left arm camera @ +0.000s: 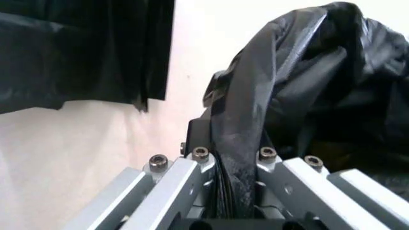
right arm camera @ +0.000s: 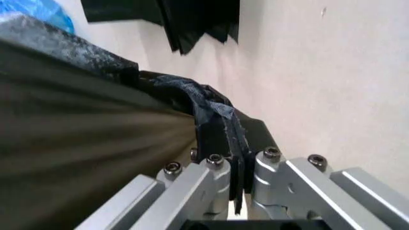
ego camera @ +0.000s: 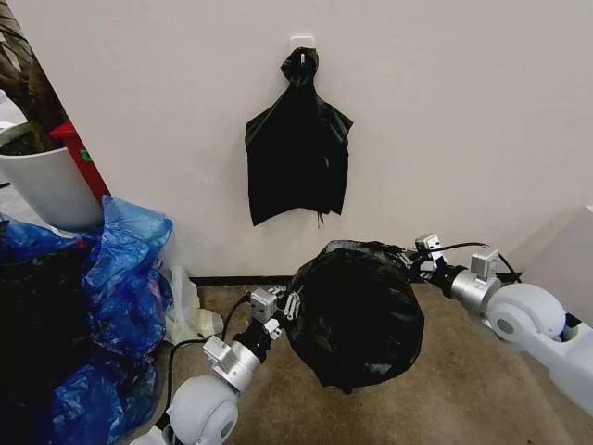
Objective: Place the garbage bag over the trash bin.
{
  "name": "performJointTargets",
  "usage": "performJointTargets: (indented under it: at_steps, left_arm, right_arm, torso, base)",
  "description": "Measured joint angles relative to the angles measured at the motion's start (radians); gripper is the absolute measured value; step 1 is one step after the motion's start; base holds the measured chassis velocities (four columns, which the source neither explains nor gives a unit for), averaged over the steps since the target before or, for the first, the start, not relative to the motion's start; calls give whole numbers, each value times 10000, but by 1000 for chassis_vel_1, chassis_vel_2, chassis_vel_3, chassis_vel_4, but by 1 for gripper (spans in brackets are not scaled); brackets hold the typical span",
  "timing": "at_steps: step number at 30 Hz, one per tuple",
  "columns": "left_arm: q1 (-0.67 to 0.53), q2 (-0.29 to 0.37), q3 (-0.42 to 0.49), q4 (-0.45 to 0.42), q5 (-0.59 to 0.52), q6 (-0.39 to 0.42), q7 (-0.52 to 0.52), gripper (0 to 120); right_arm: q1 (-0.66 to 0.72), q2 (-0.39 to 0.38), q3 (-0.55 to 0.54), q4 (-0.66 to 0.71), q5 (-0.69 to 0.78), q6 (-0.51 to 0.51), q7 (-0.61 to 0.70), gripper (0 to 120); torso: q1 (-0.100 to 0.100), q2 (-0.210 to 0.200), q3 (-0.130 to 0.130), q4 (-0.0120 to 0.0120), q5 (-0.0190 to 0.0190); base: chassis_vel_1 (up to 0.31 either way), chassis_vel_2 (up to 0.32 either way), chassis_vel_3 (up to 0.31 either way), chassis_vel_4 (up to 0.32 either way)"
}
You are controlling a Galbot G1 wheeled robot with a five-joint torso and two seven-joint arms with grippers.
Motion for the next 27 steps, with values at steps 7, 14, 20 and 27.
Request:
performJointTargets:
  at_steps: [7, 14, 20, 27]
  left_arm:
    - [30, -5, 0, -21, -97, -234, 680, 4]
    - [94, -38, 6, -23, -237, -414, 976, 4]
    - [87, -73, 12, 2, -350, -447, 857, 4]
    - [-57, -205, -66, 678, -734, -383, 515, 4]
  right_arm:
    - [27, 375, -254, -776, -849, 204, -740, 0]
    - [153, 662, -383, -1292, -1208, 427, -1010, 0]
    - [-147, 644, -260, -1249, -1568, 540, -957, 0]
    - [-522, 249, 142, -519, -1254, 515, -390, 25]
  torso:
    - [0, 0, 0, -4, 3]
    - [0, 0, 0, 0, 0]
    - [0, 0, 0, -3, 3]
    - [0, 0, -1, -3, 0]
  base:
    - [0, 0, 0, 0]
    - [0, 0, 0, 0]
    - [0, 0, 0, 0]
    - [0, 0, 0, 0]
